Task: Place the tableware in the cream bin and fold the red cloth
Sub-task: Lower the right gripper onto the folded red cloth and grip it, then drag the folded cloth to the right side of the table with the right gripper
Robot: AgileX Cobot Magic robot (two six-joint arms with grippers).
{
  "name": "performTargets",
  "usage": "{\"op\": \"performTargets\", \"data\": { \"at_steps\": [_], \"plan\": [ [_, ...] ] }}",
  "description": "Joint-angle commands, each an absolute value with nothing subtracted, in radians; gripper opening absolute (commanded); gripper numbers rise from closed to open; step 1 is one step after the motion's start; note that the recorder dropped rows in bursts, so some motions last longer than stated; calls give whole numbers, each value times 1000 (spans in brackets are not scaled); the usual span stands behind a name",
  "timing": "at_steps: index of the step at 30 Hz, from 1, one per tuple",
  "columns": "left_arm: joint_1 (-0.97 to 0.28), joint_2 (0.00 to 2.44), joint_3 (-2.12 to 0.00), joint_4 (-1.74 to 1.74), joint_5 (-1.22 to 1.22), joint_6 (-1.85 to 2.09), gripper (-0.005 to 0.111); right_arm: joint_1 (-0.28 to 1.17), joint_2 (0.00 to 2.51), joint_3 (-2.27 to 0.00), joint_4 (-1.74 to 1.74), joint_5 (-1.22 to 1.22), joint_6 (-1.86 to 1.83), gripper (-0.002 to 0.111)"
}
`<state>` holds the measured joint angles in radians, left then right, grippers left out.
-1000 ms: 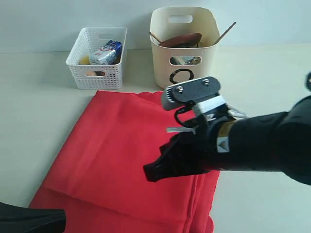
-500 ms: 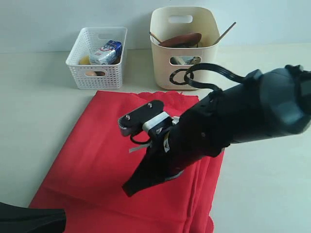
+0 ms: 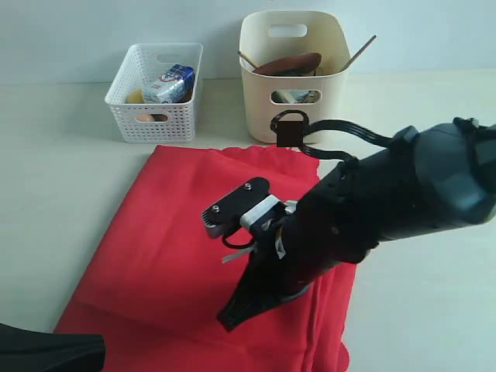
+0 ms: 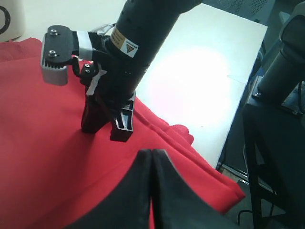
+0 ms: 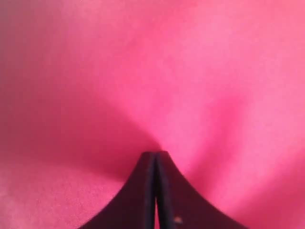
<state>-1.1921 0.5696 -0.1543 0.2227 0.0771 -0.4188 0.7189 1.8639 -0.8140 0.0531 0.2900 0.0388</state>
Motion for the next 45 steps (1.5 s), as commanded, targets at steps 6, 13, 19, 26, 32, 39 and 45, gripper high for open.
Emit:
{"op": "performTargets", "data": {
  "at_steps": [6,13,19,26,32,39,45],
  "plan": [
    [-1195,563,-149,224,73,-426,1,558,1883,-591,19,256,65,0],
    [-1195,563,-149,224,73,-426,1,499,1673,-524,27,215,98,0],
    [-1195,563,-149,224,63,-426,1,499,1429,-634,131,236,60,0],
    [-1195,563,-149,224,58,-422,1,552,1502,-815,343,363,-164,0],
    [-1195,563,-149,224,44,-422,1,616,1785,-914,388,358,-243,0],
    [-1195,563,-149,224,57,-422,1,616,2028,-1050,322,541,-263,0],
    [-1195,563,-149,224,70,-419,1,611,2010,-981,-29,623,-7,0]
  ]
}}
